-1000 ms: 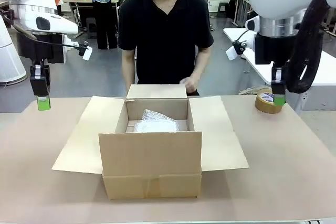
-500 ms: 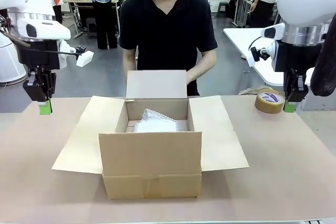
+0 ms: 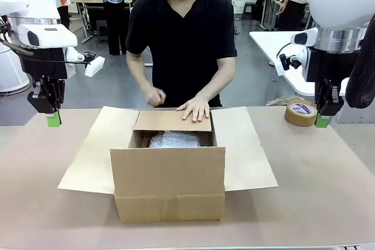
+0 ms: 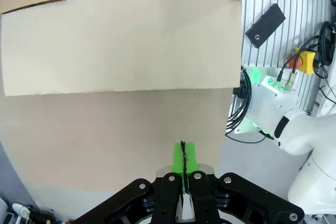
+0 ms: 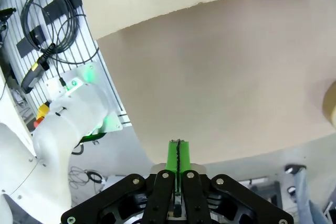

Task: Wrap the clocks to prevent damage.
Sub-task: Once the human has placed the objects inside and stepped back, release both hands from the side flaps of the Package Box, then push the right (or left) flap of the Package Box to close it.

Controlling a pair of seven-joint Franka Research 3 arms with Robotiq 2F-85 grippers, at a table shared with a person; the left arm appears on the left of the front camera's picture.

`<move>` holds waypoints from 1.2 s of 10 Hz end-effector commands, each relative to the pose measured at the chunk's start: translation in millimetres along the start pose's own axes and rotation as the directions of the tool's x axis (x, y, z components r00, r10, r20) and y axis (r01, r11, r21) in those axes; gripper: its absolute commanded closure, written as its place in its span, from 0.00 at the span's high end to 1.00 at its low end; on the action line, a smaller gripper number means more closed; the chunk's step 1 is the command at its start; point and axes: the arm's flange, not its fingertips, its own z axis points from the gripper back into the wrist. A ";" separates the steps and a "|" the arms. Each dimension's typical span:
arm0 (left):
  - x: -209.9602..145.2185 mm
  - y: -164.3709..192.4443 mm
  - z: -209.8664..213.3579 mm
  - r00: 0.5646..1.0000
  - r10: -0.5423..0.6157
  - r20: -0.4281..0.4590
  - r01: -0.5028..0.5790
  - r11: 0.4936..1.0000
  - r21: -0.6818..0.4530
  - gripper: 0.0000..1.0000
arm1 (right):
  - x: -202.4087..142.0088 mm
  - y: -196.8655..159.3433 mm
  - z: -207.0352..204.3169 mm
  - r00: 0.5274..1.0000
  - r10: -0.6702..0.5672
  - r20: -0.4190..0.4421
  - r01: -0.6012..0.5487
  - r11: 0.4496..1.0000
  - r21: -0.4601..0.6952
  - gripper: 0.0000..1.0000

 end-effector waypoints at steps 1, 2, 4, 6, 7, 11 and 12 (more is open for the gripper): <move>0.9 -0.1 0.2 1.000 0.000 -0.002 0.000 1.000 -0.027 0.00 | -1.2 0.1 0.1 1.000 -0.010 -0.006 0.010 1.000 -0.005 0.01; 0.9 -0.1 0.2 1.000 0.000 -0.002 0.000 1.000 -0.027 0.00 | -1.2 0.1 0.1 1.000 -0.010 -0.006 0.010 1.000 -0.005 0.01; 0.9 -0.1 0.2 1.000 0.000 -0.002 0.000 1.000 -0.027 0.00 | -1.2 0.1 0.1 1.000 -0.010 -0.006 0.010 1.000 -0.005 0.01; 0.9 -0.1 0.2 1.000 0.000 -0.002 0.000 1.000 -0.027 0.00 | -1.2 0.1 0.1 1.000 -0.010 -0.006 0.010 1.000 -0.005 0.01; 0.9 -0.1 0.2 1.000 0.000 -0.002 0.000 1.000 -0.027 0.00 | -1.2 0.1 0.1 1.000 -0.010 -0.006 0.010 1.000 -0.005 0.01; 0.9 -0.1 0.2 1.000 0.000 -0.002 0.000 1.000 -0.027 0.00 | -1.2 0.1 0.1 1.000 -0.010 -0.006 0.010 1.000 -0.005 0.01; 0.9 -0.1 0.2 1.000 0.000 -0.002 0.000 1.000 -0.027 0.00 | -1.2 0.1 0.1 1.000 -0.010 -0.006 0.010 1.000 -0.005 0.01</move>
